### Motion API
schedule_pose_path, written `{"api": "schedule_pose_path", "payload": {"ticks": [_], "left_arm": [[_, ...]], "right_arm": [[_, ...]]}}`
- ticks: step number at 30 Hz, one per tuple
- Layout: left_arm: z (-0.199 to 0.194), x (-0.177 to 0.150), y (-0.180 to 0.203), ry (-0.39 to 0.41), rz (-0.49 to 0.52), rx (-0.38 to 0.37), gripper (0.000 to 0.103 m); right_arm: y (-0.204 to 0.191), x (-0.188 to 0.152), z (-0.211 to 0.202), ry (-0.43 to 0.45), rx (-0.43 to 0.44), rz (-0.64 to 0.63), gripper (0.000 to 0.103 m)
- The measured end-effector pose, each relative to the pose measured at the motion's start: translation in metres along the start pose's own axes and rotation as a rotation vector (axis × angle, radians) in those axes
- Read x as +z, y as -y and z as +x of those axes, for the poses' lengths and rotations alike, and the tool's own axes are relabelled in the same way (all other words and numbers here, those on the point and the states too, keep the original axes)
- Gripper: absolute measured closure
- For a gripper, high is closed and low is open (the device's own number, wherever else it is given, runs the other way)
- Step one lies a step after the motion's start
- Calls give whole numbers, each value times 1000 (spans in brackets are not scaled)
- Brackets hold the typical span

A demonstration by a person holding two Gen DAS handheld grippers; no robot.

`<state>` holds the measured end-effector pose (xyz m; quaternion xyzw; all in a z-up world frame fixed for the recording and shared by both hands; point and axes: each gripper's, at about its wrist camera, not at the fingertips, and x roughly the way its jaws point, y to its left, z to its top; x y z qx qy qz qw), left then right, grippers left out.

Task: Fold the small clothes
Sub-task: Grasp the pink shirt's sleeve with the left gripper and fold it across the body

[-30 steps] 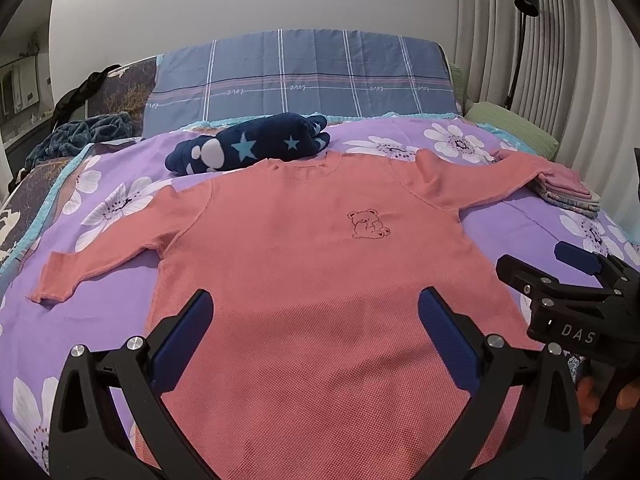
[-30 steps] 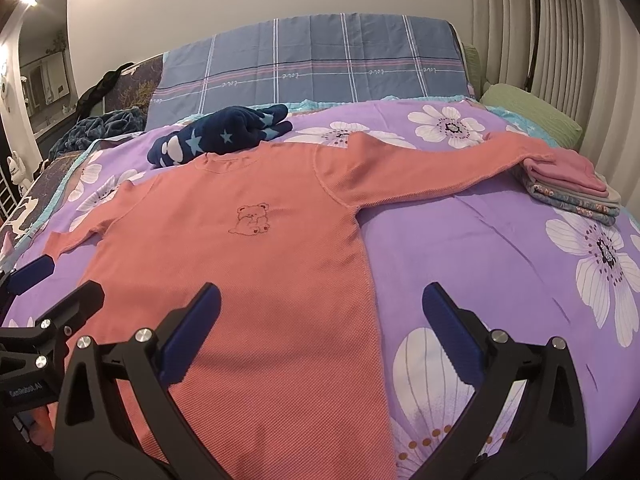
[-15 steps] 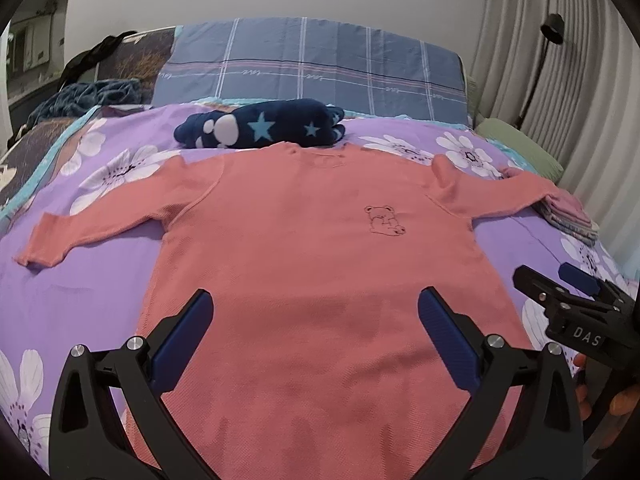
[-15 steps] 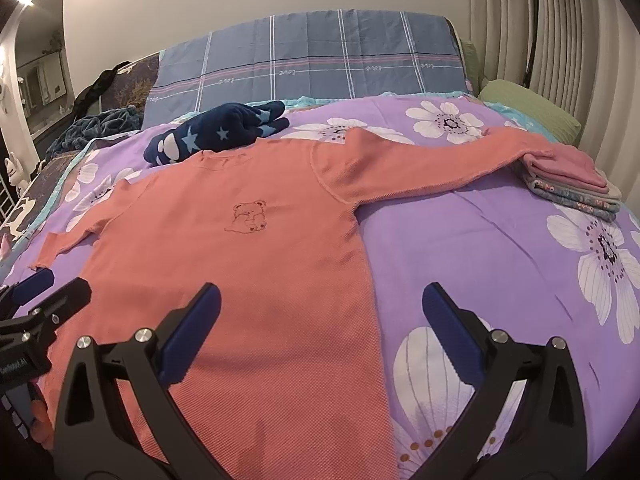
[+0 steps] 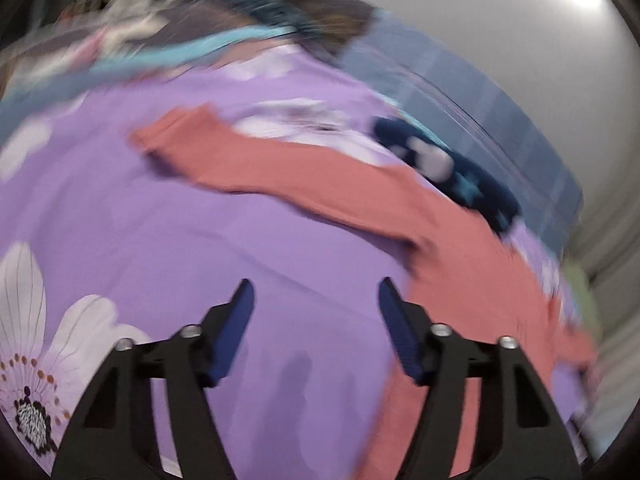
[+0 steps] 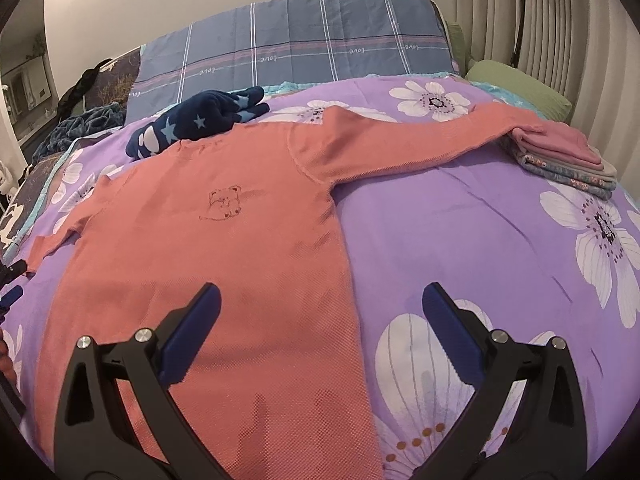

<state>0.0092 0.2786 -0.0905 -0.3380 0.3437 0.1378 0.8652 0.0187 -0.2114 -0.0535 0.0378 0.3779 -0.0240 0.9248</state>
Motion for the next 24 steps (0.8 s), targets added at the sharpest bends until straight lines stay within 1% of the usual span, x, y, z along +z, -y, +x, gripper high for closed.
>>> {"api": "schedule_pose_path", "payload": {"ticks": [1,3,4,6,8,11,15,16,17,18,20,22,24], "left_arm": [[3,5,-14,-8,-55,-12,47],[12,19,-50,-18,-198,-45,47],[19,27,-68,-16,-271,-46,47],[27,40,-89,1,-342,-41,47],[38,56,-105,27,-391,-32,47],[55,77,-115,50,-435,-35,47],[71,100,-118,69,-433,26,48],[73,104,-120,74,-433,29,50],[76,109,-121,80,-432,27,63],[79,114,-119,79,-426,13,83],[80,120,-113,87,-412,-19,99],[75,127,-97,109,-361,-30,101],[69,133,-70,127,-288,-49,101]], "right_arm": [[-1,0,1,-2,-2,-2,2],[-1,0,2,-4,-7,-6,2],[-1,-1,2,-5,-11,-7,2],[-2,0,3,-7,-19,-10,2],[-1,0,3,-6,-33,-9,2],[3,0,4,-9,-51,0,2],[9,0,9,-24,-74,19,2],[10,0,10,-27,-78,21,2],[11,0,11,-30,-82,22,2],[12,0,12,-30,-85,22,2],[13,1,12,-29,-89,21,2],[15,3,13,-24,-93,22,2],[17,4,15,-23,-92,26,2]]}}
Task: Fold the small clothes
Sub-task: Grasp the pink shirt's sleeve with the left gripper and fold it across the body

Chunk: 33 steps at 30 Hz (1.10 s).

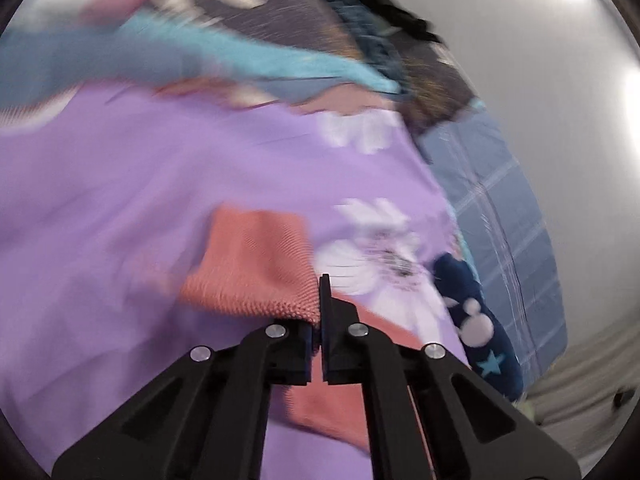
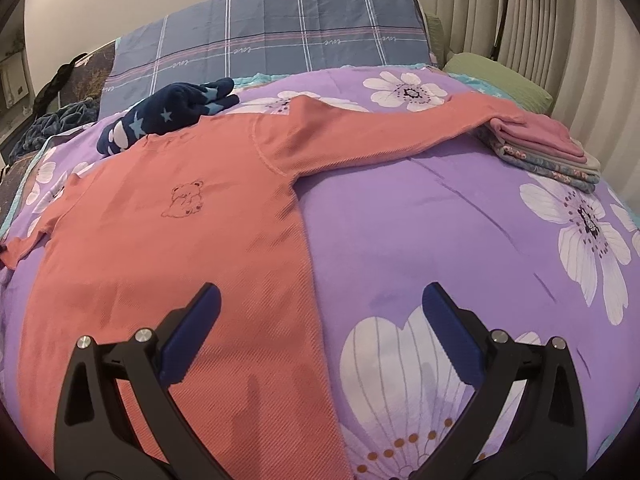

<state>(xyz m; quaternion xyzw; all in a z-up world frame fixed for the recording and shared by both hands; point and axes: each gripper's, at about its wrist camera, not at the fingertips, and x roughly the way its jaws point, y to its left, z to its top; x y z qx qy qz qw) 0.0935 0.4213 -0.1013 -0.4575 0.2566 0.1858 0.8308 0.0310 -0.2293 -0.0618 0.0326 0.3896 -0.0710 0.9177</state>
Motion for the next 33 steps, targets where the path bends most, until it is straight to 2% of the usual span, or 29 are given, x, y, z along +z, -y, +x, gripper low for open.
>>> {"api": "schedule_pose_path", "payload": {"ticks": [3,6,9,11,12,13,15,17,20,23,26,28,31,33], "left_arm": [[-12,-14,65,-5,145,-102,101],[-26,-46,135,-32,320,-211,101],[-33,-107,209,-94,538,-309,101],[-30,-145,236,-145,635,-351,101],[-25,-173,252,-182,701,-368,98],[-22,-192,260,-207,748,-368,93],[-13,-237,272,-258,862,-333,46],[-9,-280,274,-285,990,-314,40],[-10,-310,262,-291,1146,-263,33],[-21,-304,244,-219,1192,-213,19],[-31,-278,225,-149,1177,-153,12],[-31,-256,209,-123,1144,-89,11],[-25,-229,185,-82,1097,26,11],[-22,-212,168,-79,1057,75,11]], "right_arm": [[2,1,3,-3,2,7,2],[2,1,5,-6,17,17,2],[2,-1,5,-4,27,7,2],[2,-1,5,-5,21,-4,2],[4,-2,5,-5,17,-3,2],[6,-2,5,-5,16,3,2],[12,-2,4,-5,14,21,2],[18,-2,2,-2,8,30,2],[24,0,1,4,-7,26,2],[22,5,3,1,15,17,2],[8,16,6,-2,99,-11,2],[-15,27,7,16,161,-63,3],[-59,41,6,43,221,-186,11],[-95,48,6,73,272,-282,13]]}}
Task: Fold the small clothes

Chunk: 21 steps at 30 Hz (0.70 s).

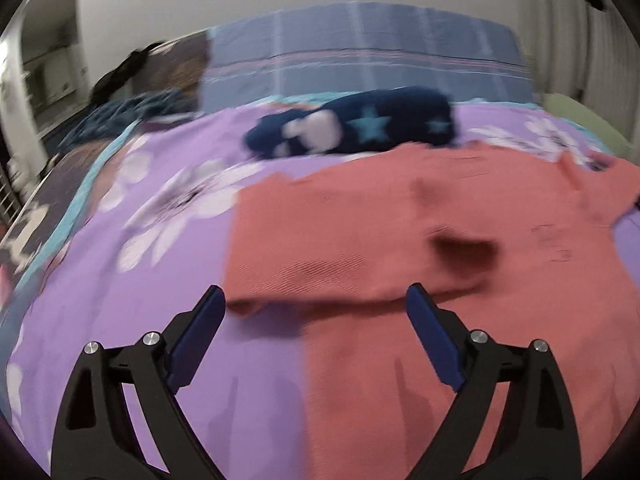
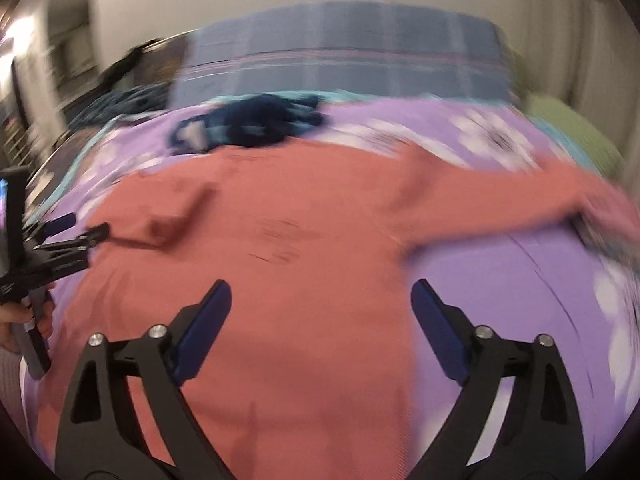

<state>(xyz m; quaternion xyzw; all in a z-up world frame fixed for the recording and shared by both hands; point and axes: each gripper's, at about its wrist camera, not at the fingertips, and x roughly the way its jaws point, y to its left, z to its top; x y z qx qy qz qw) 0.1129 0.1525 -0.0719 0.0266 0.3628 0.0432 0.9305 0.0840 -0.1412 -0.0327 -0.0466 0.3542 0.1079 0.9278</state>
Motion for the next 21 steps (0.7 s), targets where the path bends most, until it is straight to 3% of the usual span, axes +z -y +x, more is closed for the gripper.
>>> {"api": "schedule_pose_path", "payload": {"ticks": [5,9,10,12,13,14,18,21], "left_arm": [[17,-8,-27,-58,-79,35,11],[38,-7,-31,-126,-110,43,11],[39,-8,-31,-137,-116,40,11],[46,-4,-34,-150,-137,27,11],[48,-3,-34,-149,-143,26,11],[51,-1,-34,-148,-146,29,11],[60,8,-33,-147,-136,38,11],[65,5,-32,-155,-140,49,8]], "right_arm": [[-87,37,48,-18,126,-207,23],[-130,51,94,-72,94,-290,30],[-136,50,105,-86,73,-299,35],[-138,50,128,-123,17,-292,56],[-133,51,135,-136,1,-260,79],[-120,52,139,-148,-5,-198,91],[-26,44,129,-166,98,239,89],[29,23,121,-196,91,381,85]]}}
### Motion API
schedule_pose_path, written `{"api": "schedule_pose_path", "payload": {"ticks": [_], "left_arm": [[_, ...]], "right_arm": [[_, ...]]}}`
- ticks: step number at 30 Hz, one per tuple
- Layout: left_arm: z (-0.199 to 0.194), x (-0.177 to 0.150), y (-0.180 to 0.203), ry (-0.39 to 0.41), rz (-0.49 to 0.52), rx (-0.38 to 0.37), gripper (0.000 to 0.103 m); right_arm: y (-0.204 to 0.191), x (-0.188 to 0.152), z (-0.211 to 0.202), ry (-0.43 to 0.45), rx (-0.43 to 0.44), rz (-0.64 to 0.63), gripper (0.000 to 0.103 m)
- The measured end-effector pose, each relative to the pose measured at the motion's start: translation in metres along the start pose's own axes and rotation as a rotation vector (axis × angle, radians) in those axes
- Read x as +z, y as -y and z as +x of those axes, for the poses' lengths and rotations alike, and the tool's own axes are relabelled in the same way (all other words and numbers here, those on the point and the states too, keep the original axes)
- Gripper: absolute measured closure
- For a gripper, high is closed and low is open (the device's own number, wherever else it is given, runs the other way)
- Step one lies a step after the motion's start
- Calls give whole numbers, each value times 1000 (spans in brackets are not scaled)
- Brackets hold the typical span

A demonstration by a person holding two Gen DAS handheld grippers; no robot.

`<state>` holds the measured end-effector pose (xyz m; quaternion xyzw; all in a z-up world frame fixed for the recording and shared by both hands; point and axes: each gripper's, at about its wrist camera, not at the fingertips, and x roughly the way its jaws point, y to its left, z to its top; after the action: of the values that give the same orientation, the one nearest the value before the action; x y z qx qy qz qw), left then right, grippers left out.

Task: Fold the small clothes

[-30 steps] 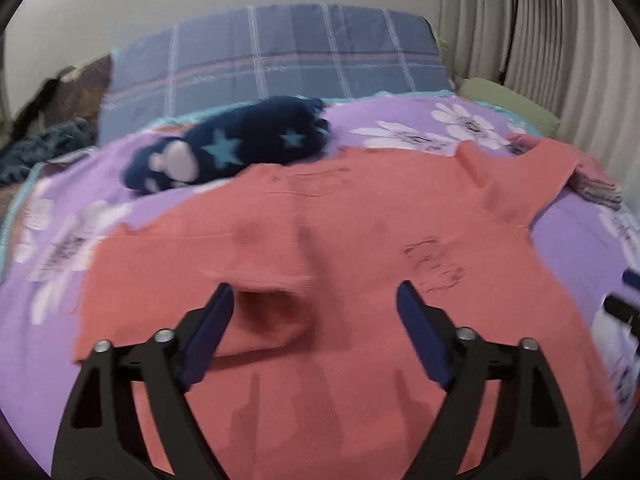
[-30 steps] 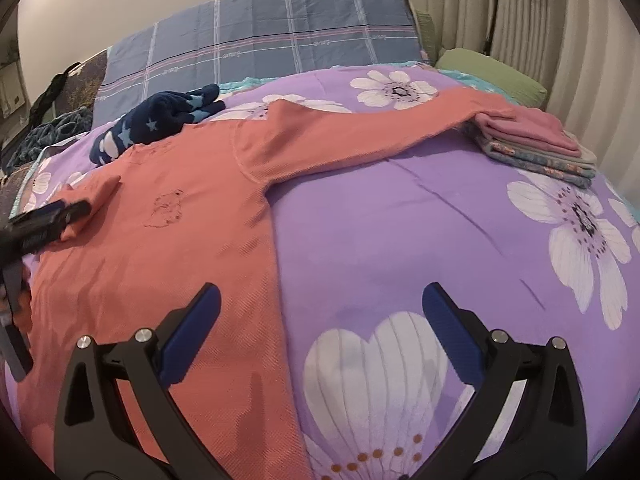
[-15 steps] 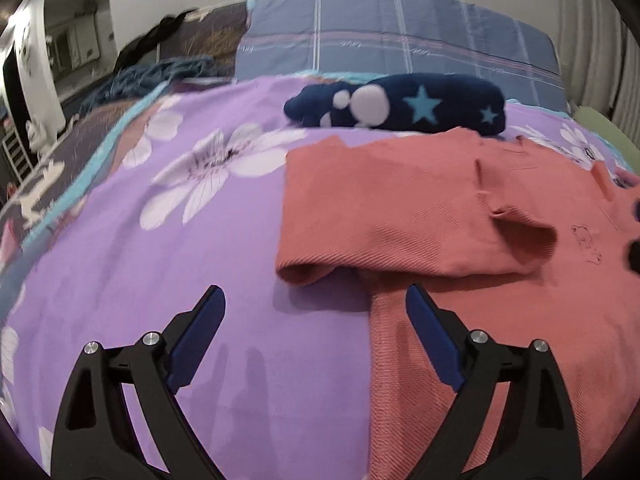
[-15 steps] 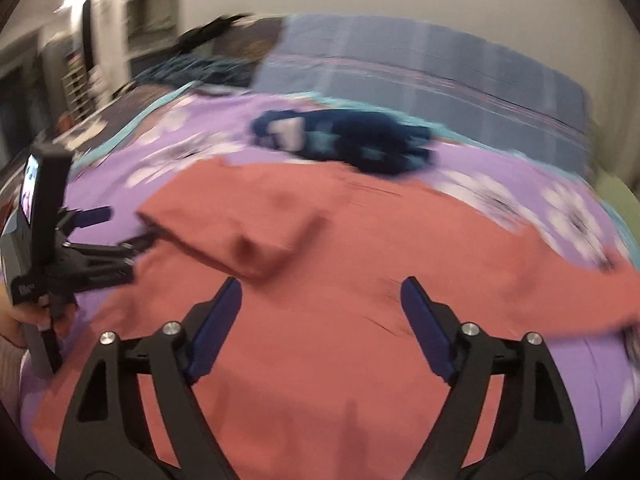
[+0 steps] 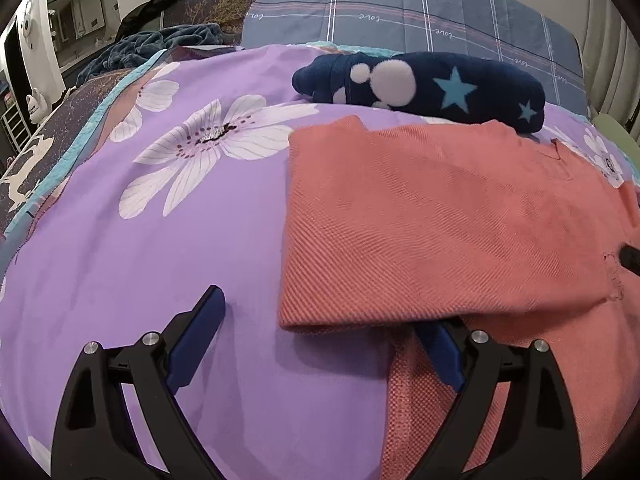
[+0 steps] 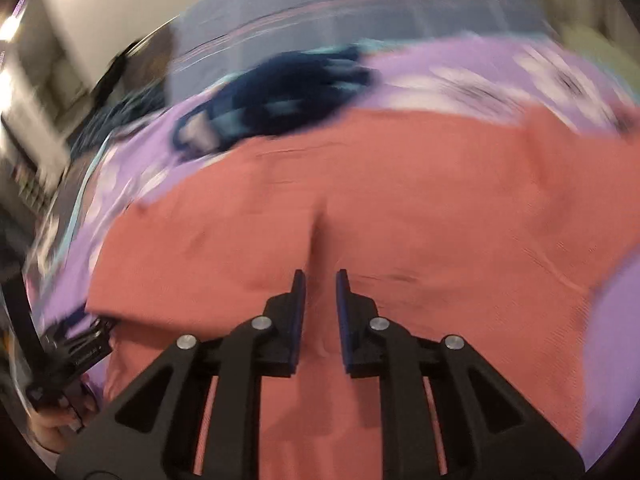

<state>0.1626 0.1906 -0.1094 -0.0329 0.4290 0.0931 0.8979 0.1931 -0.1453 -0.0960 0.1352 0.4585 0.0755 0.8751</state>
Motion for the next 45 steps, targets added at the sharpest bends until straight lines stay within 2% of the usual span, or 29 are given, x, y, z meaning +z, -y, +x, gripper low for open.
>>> {"api": "schedule_pose_path", "payload": {"ticks": [3,4,5,8,12,13,15,16,17,19,20,21,24,26,27,29,30,34,36,39,42,43,45], "left_arm": [[-2,0,-2,7,-15,-3,7],[-1,0,-4,7,-21,-6,6],[-1,-1,-4,4,-26,-7,6],[0,-1,-5,5,-30,-5,5],[1,-1,-7,0,-39,-12,4],[2,-1,-8,-4,-47,-16,4],[3,-1,-10,-8,-59,-24,3],[4,-1,-11,-8,-64,-27,3],[3,-2,-12,-7,-68,-29,3],[3,-1,-12,-6,-74,-28,3],[3,-1,-12,-6,-75,-27,3],[3,-1,-12,-5,-74,-25,3],[2,-2,-10,0,-66,-13,3],[0,-2,-8,8,-56,4,3],[-1,-2,-7,11,-50,12,3],[-1,-2,-5,14,-38,23,3],[-1,-2,-5,14,-39,23,3],[0,-2,-8,6,-59,1,3],[-1,-3,-8,6,-61,0,3],[-2,-3,-8,15,-55,15,3],[-4,-3,-10,28,-64,28,3],[-6,-3,-13,33,-76,30,3],[-9,-4,-19,41,-99,25,5]], "right_arm": [[23,-3,-3,-37,48,38,81],[24,-3,-3,-39,67,37,77],[20,-2,-2,-43,101,25,71],[-3,2,8,-60,189,-35,60],[-35,8,38,-131,209,-91,53],[-44,8,43,-119,199,-102,54],[-65,9,43,-99,172,-177,84],[-72,11,43,-110,192,-206,100],[-78,15,32,-84,220,-206,100],[-78,26,7,18,221,-207,100],[-75,35,-14,94,199,-208,100],[-70,40,-24,129,188,-200,100],[-39,59,-43,190,82,-169,100],[-15,63,-37,177,-4,-137,99],[-1,63,-26,140,-46,-113,98],[26,56,1,26,-63,-58,93],[34,51,7,-1,-63,-31,91],[45,40,-1,49,-65,0,73],[43,40,-16,100,-69,-15,71],[24,38,-33,158,-15,-100,71],[6,30,-29,110,74,-166,71],[5,28,-22,83,76,-170,72],[12,20,5,19,27,-152,69]]}}
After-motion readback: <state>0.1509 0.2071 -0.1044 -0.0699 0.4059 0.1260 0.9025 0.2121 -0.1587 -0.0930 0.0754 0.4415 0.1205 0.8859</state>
